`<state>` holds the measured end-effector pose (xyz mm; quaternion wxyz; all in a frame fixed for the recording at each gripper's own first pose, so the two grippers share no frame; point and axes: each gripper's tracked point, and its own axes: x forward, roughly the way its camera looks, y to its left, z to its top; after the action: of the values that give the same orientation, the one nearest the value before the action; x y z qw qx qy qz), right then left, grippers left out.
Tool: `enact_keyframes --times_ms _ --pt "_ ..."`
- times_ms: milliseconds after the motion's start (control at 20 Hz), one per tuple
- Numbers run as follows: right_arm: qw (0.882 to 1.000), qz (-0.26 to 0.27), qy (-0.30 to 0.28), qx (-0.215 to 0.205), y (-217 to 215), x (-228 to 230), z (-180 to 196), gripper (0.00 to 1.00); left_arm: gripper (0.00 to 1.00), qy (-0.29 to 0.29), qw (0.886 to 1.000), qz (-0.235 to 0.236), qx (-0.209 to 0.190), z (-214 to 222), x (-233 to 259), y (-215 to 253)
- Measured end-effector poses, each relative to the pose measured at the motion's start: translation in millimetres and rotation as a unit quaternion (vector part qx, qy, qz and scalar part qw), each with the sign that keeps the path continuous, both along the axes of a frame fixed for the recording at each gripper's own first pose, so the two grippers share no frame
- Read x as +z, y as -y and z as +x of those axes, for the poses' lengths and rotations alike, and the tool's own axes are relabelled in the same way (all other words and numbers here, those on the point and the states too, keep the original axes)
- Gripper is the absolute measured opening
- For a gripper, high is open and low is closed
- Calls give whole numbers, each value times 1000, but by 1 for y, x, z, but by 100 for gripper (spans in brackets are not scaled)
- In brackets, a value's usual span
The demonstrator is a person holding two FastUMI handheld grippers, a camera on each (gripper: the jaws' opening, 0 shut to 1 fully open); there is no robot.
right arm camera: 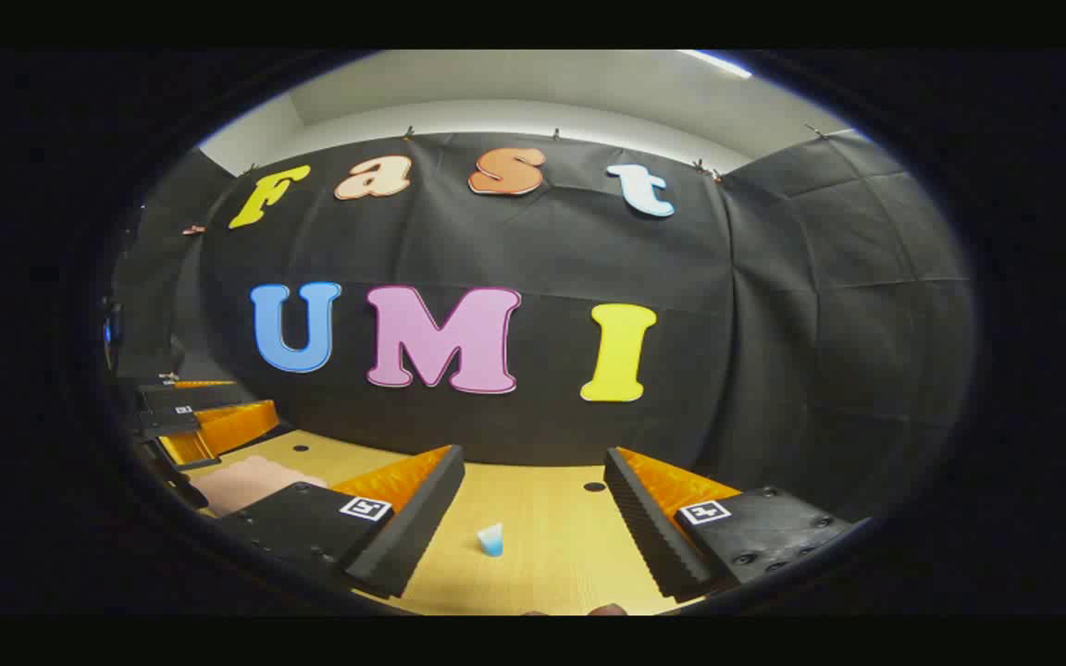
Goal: First open the suitcase, pack the skin care products into it, and then close the suitcase.
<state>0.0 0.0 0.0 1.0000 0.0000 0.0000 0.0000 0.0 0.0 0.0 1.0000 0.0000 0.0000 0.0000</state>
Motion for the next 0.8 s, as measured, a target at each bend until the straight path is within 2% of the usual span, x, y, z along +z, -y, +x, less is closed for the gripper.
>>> enact_keyframes --times_ms 200,400,800 --pt "1000 -13 8 -12 6 5 -4 96 95 -8 1000 -7 2 -1 -5 -5" --pt "1000 -7 9 -9 3 7 -5 96 96 -5 1000 6 8 -5 -4 -9" --pt "999 -26 34 -15 0 19 -7 94 96 2 1000 13 -3 -17 -3 -4"
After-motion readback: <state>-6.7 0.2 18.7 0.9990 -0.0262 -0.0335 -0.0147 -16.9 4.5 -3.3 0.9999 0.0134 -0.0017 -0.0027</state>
